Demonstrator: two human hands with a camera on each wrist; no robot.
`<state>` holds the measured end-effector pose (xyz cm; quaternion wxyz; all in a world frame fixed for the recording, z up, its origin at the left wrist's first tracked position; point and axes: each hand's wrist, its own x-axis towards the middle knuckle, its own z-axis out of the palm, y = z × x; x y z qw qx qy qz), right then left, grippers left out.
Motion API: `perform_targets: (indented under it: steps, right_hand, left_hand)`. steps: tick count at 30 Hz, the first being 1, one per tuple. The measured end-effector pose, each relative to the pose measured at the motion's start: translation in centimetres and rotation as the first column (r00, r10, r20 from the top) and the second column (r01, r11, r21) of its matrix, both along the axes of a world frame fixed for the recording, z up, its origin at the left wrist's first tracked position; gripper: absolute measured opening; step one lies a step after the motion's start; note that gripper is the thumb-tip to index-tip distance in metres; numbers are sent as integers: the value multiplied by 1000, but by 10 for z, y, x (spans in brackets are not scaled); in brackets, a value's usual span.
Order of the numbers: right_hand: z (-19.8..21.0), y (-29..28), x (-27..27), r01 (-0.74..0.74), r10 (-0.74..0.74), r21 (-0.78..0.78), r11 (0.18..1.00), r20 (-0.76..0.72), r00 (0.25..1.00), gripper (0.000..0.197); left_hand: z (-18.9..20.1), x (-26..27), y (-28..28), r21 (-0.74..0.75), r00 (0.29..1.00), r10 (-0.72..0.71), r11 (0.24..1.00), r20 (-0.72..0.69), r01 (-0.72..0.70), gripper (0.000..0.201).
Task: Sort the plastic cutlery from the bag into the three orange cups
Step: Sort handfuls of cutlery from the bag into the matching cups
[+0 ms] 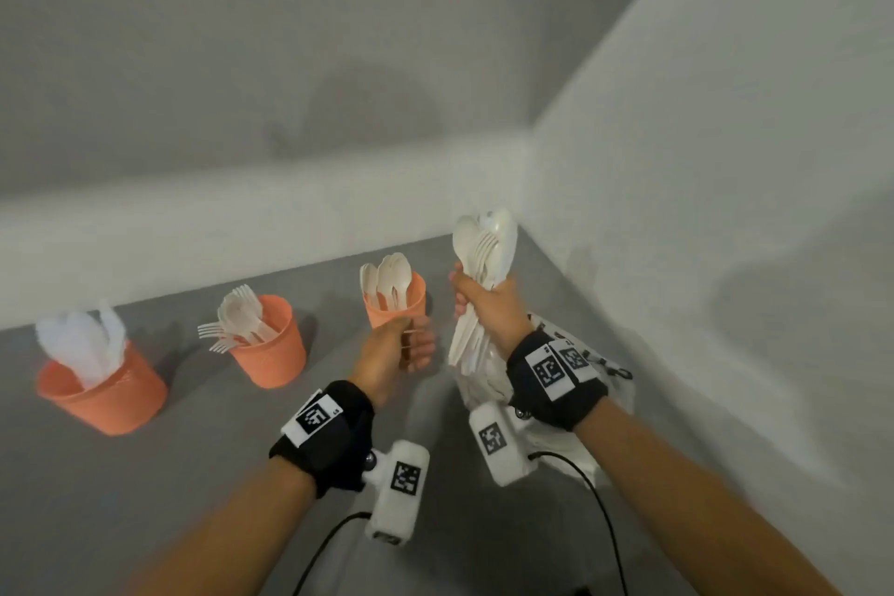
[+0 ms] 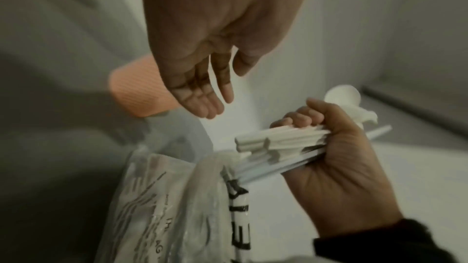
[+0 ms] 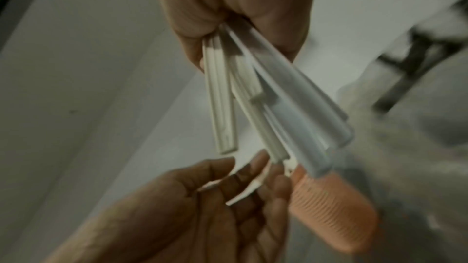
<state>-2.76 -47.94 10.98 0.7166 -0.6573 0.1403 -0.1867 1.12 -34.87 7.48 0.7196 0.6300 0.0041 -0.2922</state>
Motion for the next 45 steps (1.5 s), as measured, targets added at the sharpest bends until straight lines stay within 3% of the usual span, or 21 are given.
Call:
perform_targets:
  steps: [4,7,10,12,15,19,21,23,25,27,29,33,35,38,40,42,45]
  right_hand:
    - [0,61,17,-81,82,94,992,-3,997,16]
    - [-5,100,26,-96,91,82,992,65,994,19]
    - [-18,130,31,-103,101,50,993,32,994,16]
    - [-30,144,34,-83,83,34,996,-12,996,6]
    - [-39,158,37,-77,82,77,994,-61,995,15]
    - [-48,166,38,-55,54,-6,998,-108,993,24]
    - [-51,168,37,-48,34,-122,991,-112,993,19]
    - [-55,169,37,-58,22,-273,960,-132,991,17]
    - [-57,171,33,-112,49,-430,896,-154,987,25]
    - [-56,178,29,-207,89,-561,802,-231,969,30]
    - [-56,189,27,-311,111,-623,718,-338,935,31]
    - [-58,203,33,-358,100,-668,652,-392,914,27]
    - [-56,199,34,-355,181,-595,721,-333,926,31]
    - [-47,191,35,-473,402,-272,838,-278,872,35]
    - [-37,188,36,-606,579,-45,794,-244,778,23]
    - [-29,187,36,-655,644,54,753,-262,719,14]
    - [-26,189,35,-690,716,204,695,-288,636,26]
  left_hand:
    - [-9,-8,47,-77,938,12,996,-347,-42,49]
    - [-13,-12,73,-173,888,7,980,-460,-98,64]
    - [-8,-10,92,-285,866,45,935,-498,-212,55]
    - [-4,-7,101,-292,883,66,930,-464,-223,40]
    - [-2,-8,114,-253,905,12,958,-425,-132,33]
    - [-5,-13,131,92,947,-95,987,-307,129,29]
    - [-8,-11,136,182,984,4,983,-176,28,25]
    - [-6,-6,140,81,994,75,994,-80,-68,23]
    - [1,0,141,-4,998,65,998,-11,-65,12]
    - [2,6,139,9,993,99,995,63,-99,30]
    - [1,11,135,29,973,210,976,99,-214,36]
    - [-7,18,133,3,913,404,914,57,-405,38]
    - [-5,22,135,11,905,419,907,66,-421,32]
    - [3,27,145,-25,946,309,951,104,-308,27]
    - [8,30,154,-77,982,176,982,70,-171,27]
    - [15,29,160,-56,998,45,998,52,-42,28]
    - [26,25,162,86,992,-92,993,89,84,28]
